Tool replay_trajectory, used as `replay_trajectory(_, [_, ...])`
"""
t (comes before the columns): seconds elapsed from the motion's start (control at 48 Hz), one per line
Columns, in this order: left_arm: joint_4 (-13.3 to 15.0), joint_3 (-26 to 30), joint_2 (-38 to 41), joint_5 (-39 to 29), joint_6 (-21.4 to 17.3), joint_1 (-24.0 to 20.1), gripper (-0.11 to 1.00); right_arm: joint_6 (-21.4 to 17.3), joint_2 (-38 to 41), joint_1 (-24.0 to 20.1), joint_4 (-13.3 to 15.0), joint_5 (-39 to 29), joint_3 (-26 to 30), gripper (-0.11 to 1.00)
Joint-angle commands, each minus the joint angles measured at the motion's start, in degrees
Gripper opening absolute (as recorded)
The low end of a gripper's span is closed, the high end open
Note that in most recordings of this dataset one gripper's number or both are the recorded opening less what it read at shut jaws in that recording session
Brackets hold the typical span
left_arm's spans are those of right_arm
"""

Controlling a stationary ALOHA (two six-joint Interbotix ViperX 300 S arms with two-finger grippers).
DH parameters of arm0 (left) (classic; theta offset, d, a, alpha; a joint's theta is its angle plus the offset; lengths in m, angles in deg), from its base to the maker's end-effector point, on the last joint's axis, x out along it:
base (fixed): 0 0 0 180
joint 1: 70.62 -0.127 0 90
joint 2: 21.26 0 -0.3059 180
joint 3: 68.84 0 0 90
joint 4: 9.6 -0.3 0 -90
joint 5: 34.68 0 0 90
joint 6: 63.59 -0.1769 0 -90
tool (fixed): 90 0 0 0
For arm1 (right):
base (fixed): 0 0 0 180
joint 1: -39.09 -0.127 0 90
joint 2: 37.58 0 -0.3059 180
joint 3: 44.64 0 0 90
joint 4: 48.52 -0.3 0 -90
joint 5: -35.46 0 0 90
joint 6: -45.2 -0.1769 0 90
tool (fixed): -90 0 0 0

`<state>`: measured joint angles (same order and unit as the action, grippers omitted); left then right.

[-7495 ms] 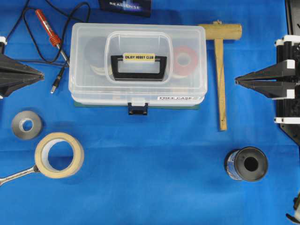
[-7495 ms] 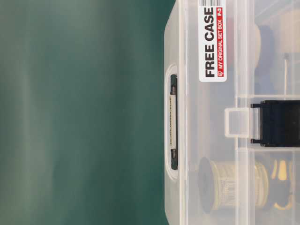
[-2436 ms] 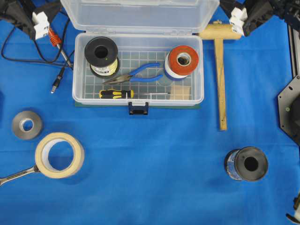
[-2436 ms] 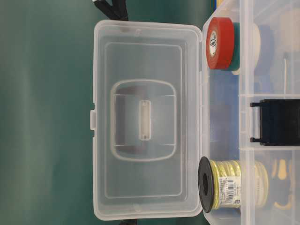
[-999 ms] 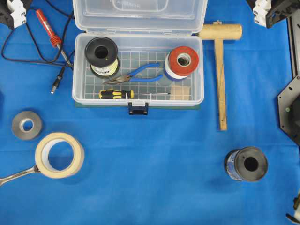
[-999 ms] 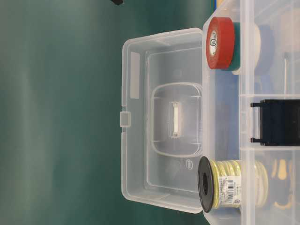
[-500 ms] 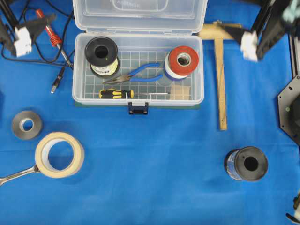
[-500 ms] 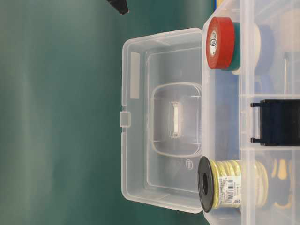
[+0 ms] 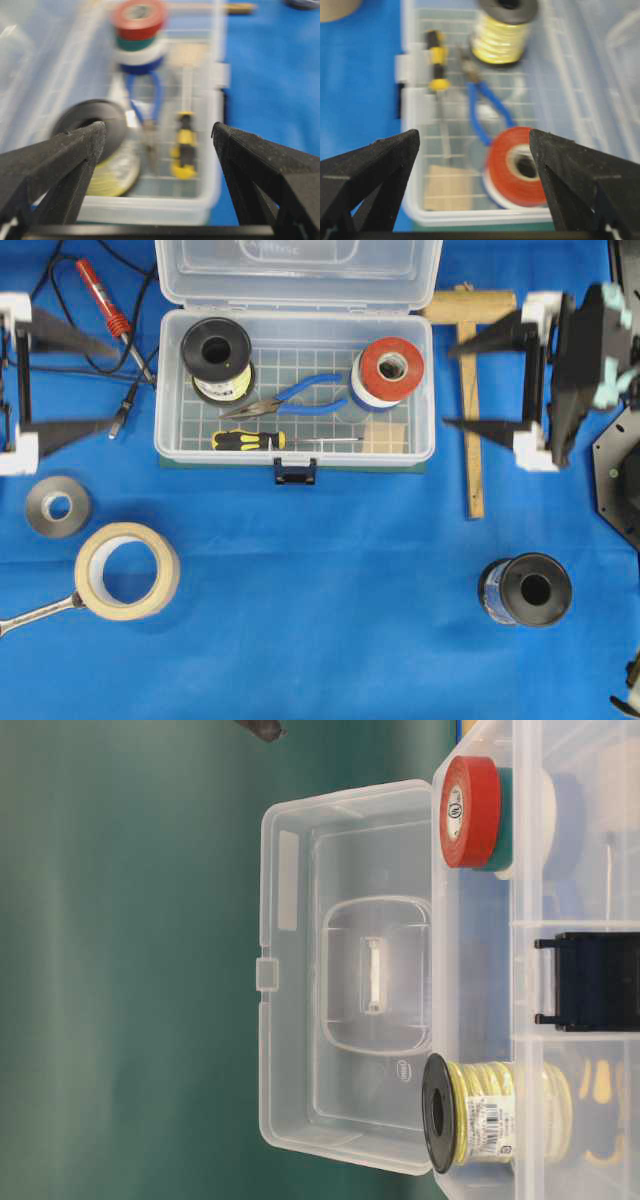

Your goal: Open the tool box with both arms.

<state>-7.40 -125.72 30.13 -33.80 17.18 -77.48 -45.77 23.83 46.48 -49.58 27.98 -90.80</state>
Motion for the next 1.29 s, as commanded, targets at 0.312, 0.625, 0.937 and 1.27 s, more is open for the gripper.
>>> replay_trajectory(0.312, [-0.1,-0.1,-1.8,-2.2,0.1,4.2,0.9,0.2,-1.4,-4.5,-0.2,-2.1,-0.3,0.87])
replay_trajectory(0.625, [0.1,-2.5,-10.2,-11.3,1.0,4.2,0.9,0.0,-13.3,-4.5,-0.4,-3.6,-6.7,0.87])
replay_trajectory(0.937, [0.1,-6.2,-15.6,-12.2,1.5,4.3,0.9,-1.4,-20.0,-4.3,-1.8,-4.8,-12.7,0.87])
replay_trajectory(1.27, [0.1,-8.2,-17.5,-11.8,3.0,4.3,0.9,-3.9,-19.7,-4.0,-1.8,-4.8,-14.5,0.87])
